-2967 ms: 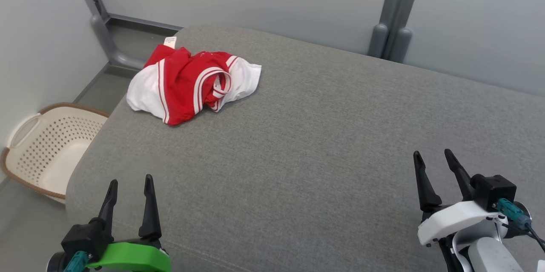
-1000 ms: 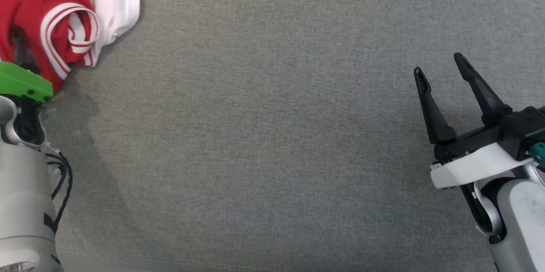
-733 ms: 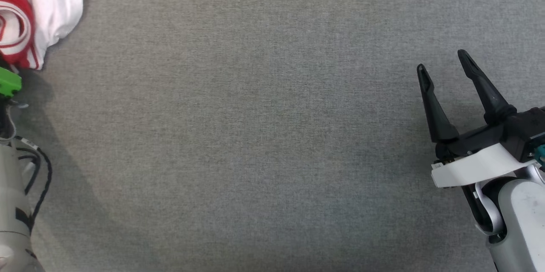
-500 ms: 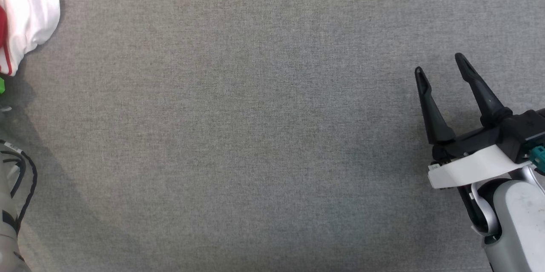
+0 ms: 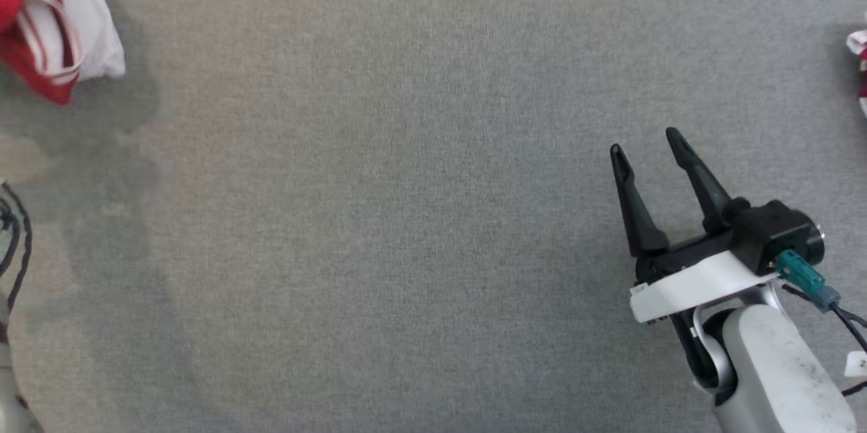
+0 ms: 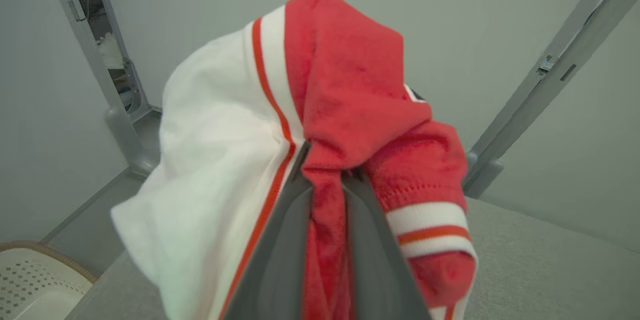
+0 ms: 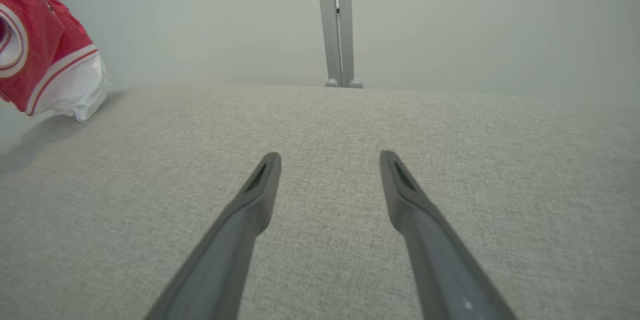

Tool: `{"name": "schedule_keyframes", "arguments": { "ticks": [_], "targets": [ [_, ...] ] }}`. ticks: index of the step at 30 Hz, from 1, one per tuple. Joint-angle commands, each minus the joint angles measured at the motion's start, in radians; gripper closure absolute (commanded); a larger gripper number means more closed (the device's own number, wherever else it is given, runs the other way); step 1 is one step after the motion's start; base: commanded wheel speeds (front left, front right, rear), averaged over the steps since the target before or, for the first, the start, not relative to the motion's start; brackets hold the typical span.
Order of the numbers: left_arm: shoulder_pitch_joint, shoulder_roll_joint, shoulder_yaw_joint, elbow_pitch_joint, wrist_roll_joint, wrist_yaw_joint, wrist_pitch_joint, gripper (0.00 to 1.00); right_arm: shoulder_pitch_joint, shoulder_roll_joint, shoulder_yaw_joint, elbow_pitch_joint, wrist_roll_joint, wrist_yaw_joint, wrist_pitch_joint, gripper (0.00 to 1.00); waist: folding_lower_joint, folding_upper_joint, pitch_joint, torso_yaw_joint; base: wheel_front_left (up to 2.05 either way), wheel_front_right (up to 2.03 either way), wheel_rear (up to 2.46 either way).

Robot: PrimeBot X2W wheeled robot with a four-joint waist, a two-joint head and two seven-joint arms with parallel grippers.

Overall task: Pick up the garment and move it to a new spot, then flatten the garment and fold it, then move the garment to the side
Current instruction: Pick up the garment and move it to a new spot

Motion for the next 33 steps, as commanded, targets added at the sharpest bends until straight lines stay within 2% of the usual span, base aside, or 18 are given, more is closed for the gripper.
{"name": "schedule_keyframes", "arguments": {
  "ticks": [1, 8, 11, 19, 26, 31, 33],
  "targets": [
    [-0.005, -0.013, -0.019, -0.059, 0.002, -0.005, 0.016, 1.0, 0.007, 0.013, 0.003, 0.017, 0.006, -0.002, -0.012, 0.0, -0.0001, 0.0, -0.141, -0.012, 0.0, 0.0, 0.0],
    [0.056, -0.093, -0.138, -0.331, -0.045, -0.012, 0.13, 1.0, 0.031, 0.046, 0.003, 0.074, 0.018, -0.002, -0.035, 0.0, -0.0001, 0.0, -0.243, -0.09, 0.0, 0.0, 0.0],
    [0.1, -0.129, -0.197, -0.426, -0.045, -0.011, 0.155, 1.0, 0.036, 0.056, 0.008, 0.088, 0.018, -0.002, -0.037, 0.0, -0.0001, 0.0, -0.274, -0.144, 0.0, 0.0, 0.0],
    [0.224, -0.243, -0.353, -0.562, -0.08, -0.012, 0.177, 1.0, 0.042, 0.052, 0.005, 0.086, 0.018, -0.002, -0.043, 0.0, -0.0001, 0.0, -0.281, -0.296, 0.0, 0.0, 0.0],
    [0.336, -0.273, -0.483, -0.542, -0.075, -0.013, 0.134, 1.0, 0.051, 0.053, -0.003, 0.07, 0.019, -0.002, -0.043, 0.0, -0.0001, 0.0, -0.228, -0.398, 0.0, 0.0, 0.0],
    [0.392, -0.261, -0.554, -0.411, -0.025, -0.013, 0.067, 1.0, 0.044, 0.058, -0.009, 0.061, 0.021, -0.002, -0.043, 0.0, -0.0001, 0.0, -0.186, -0.444, 0.0, 0.0, 0.0],
    [0.403, -0.251, -0.562, -0.331, -0.007, 0.001, 0.046, 1.0, 0.039, 0.061, -0.007, 0.056, 0.019, -0.002, -0.043, 0.0, -0.0001, 0.0, -0.173, -0.455, 0.0, 0.0, 0.0]
  ]
}}
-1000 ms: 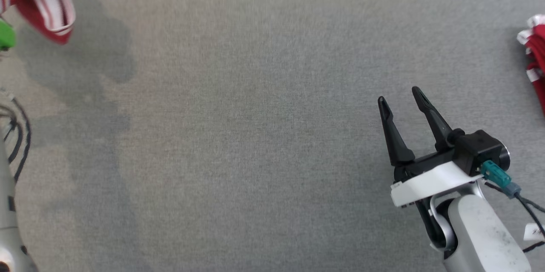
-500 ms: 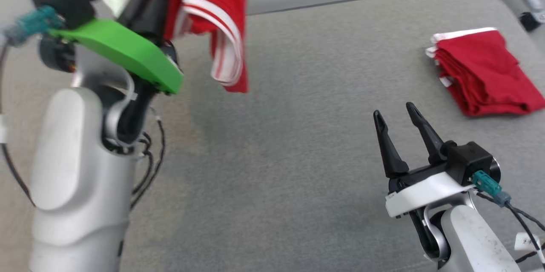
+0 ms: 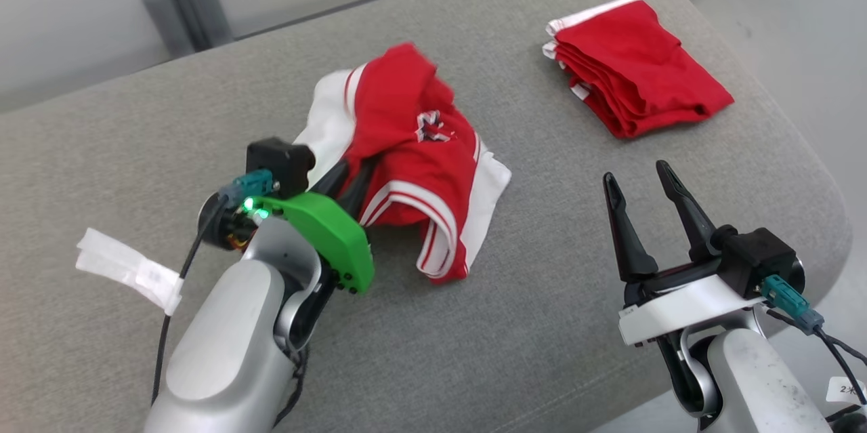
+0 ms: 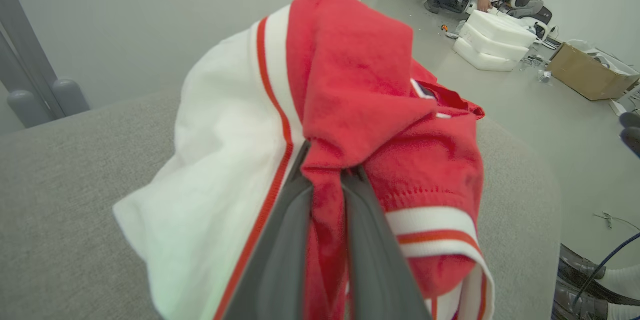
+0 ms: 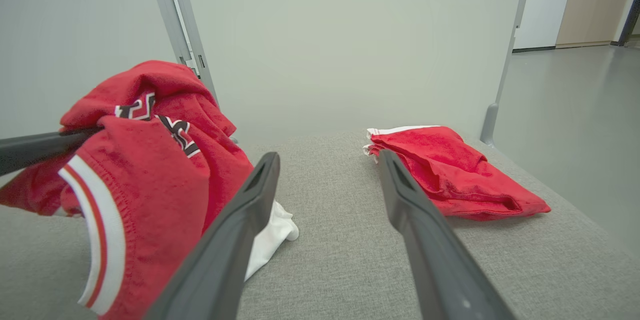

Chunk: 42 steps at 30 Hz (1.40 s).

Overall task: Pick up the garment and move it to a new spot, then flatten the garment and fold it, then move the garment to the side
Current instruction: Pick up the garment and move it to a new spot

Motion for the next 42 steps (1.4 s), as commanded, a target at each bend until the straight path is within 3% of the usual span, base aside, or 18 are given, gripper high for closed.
{"name": "schedule_keyframes", "arguments": {
  "ticks": [1, 2, 3, 4, 11, 21, 31, 42],
  "targets": [
    [0.006, 0.024, 0.0, 0.037, 0.03, 0.015, -0.022, 1.0, -0.009, 0.005, 0.001, -0.006, 0.0, -0.002, -0.003, 0.0, 0.0, -0.0001, 0.051, -0.049, 0.0, 0.0, 0.0],
    [-0.001, 0.025, -0.002, 0.076, 0.044, 0.026, -0.039, 1.0, -0.011, 0.006, -0.001, -0.009, -0.001, -0.002, -0.003, 0.0, 0.0, -0.0001, 0.056, -0.05, 0.0, 0.0, 0.0],
    [-0.005, 0.025, -0.007, 0.106, 0.051, 0.03, -0.05, 0.58, -0.012, 0.006, -0.004, -0.011, -0.001, -0.002, -0.003, 0.0, 0.0, -0.0001, 0.059, -0.05, 0.0, 0.0, 0.0],
    [-0.013, 0.022, -0.012, 0.136, 0.061, 0.036, -0.065, 0.0, -0.011, 0.005, -0.01, -0.014, -0.001, -0.002, -0.003, 0.0, 0.0, -0.0001, 0.062, -0.047, 0.0, 0.0, 0.0],
    [-0.034, -0.015, -0.002, 0.22, 0.029, 0.027, -0.194, 0.0, 0.009, 0.0, -0.051, -0.024, -0.016, -0.002, -0.003, 0.0, 0.0, -0.0001, 0.052, 0.03, 0.0, 0.0, 0.0],
    [0.042, -0.037, 0.068, 0.109, -0.042, 0.021, -0.377, 0.0, 0.032, -0.034, -0.132, -0.033, -0.031, -0.002, -0.003, 0.0, 0.0, -0.0001, -0.025, 0.204, 0.0, 0.0, 0.0],
    [0.224, -0.028, 0.222, -0.039, 0.123, 0.02, -0.389, 0.0, 0.045, -0.052, -0.183, 0.071, -0.005, -0.002, 0.0, 0.0, 0.0, -0.0001, -0.085, 0.343, 0.0, 0.0, 0.0],
    [0.368, -0.052, 0.31, -0.053, 0.191, -0.004, -0.39, 0.0, 0.079, -0.041, -0.174, 0.155, 0.006, -0.002, -0.003, 0.0, 0.0, -0.0001, -0.127, 0.395, 0.0, 0.0, 0.0]
  ]
}}
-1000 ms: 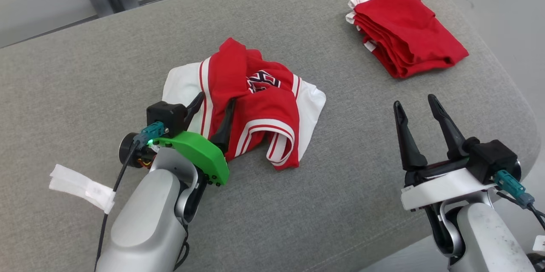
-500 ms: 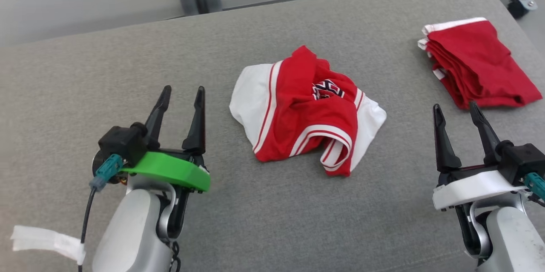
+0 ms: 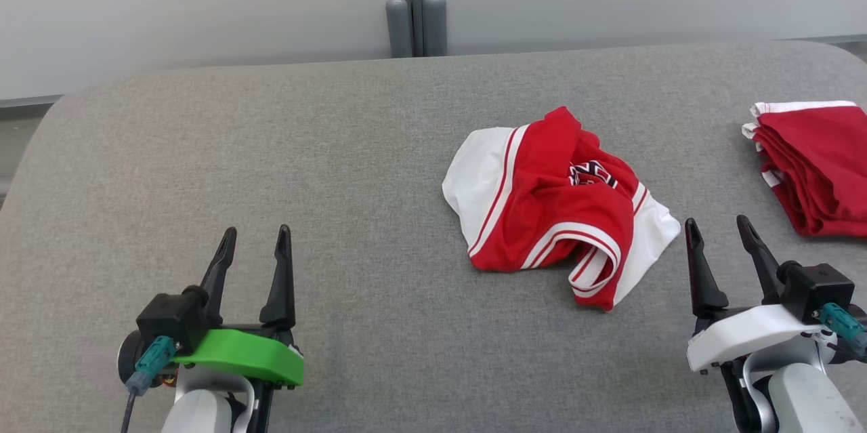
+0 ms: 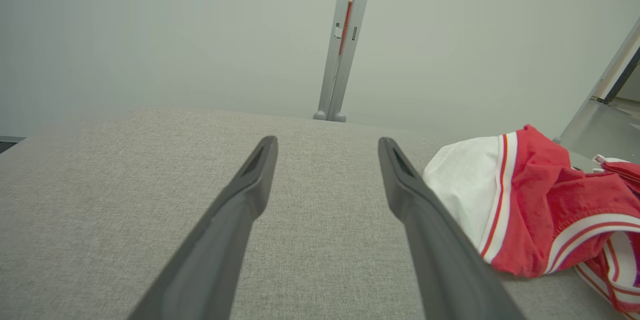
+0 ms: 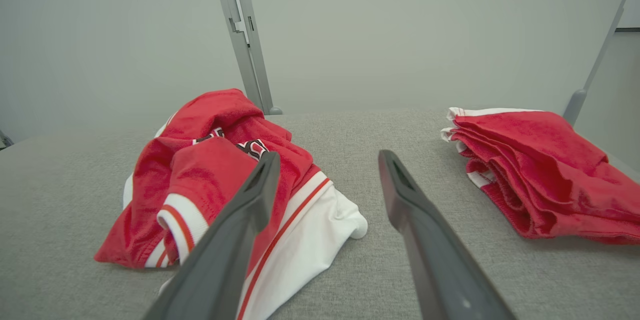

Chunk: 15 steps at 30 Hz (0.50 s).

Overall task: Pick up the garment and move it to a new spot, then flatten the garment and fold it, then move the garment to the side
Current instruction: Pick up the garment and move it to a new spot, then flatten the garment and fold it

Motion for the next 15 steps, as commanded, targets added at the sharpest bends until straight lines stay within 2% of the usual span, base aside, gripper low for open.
{"name": "schedule_keyframes", "arguments": {
  "ticks": [1, 15],
  "targets": [
    [0.02, -0.001, 0.012, -0.003, 0.003, -0.004, 0.0, 0.0, 0.017, 0.003, 0.001, 0.002, 0.006, -0.002, -0.003, 0.0, 0.0, -0.0001, -0.021, 0.018, 0.0, 0.0, 0.0],
    [0.055, -0.004, 0.052, -0.015, -0.022, -0.008, 0.0, 0.0, 0.058, 0.014, 0.024, -0.039, 0.012, -0.002, -0.004, 0.0, 0.0, -0.0001, -0.036, -0.016, 0.0, 0.0, 0.0]
  ]
}}
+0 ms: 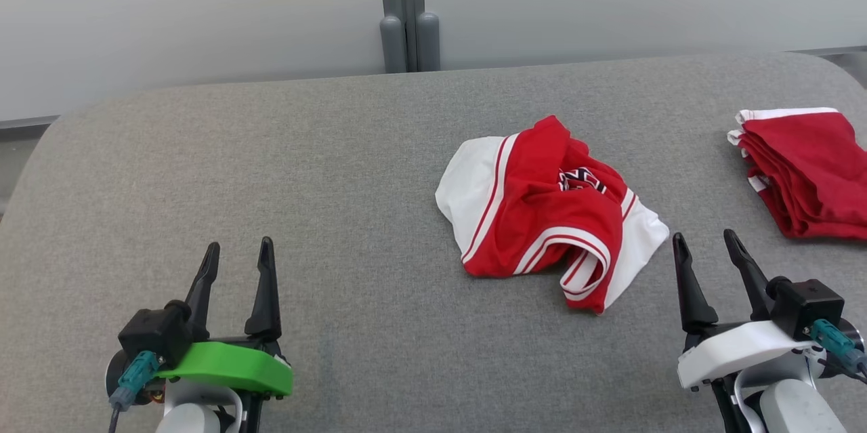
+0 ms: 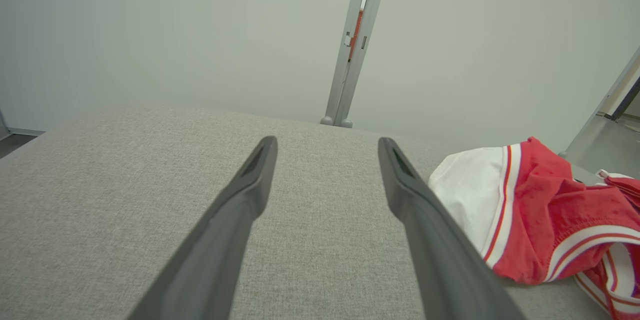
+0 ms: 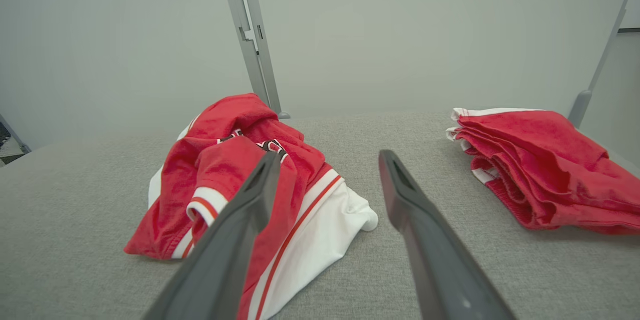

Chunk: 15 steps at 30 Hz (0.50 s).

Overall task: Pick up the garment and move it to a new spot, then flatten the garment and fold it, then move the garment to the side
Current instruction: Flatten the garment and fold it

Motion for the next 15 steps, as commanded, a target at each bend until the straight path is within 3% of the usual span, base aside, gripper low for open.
{"name": "schedule_keyframes", "arguments": {
  "ticks": [1, 15],
  "targets": [
    [0.015, 0.001, 0.004, -0.002, -0.01, -0.004, 0.0, 0.0, 0.014, -0.002, 0.001, -0.008, 0.004, -0.002, -0.003, 0.0, 0.0, 0.0, -0.001, -0.004, 0.0, 0.0, 0.0],
    [0.004, 0.001, -0.012, 0.01, -0.016, -0.005, 0.0, 0.0, 0.014, 0.0, -0.002, -0.028, -0.008, -0.002, -0.003, 0.0, 0.0, 0.0, 0.012, -0.002, 0.0, 0.0, 0.0]
  ]
}}
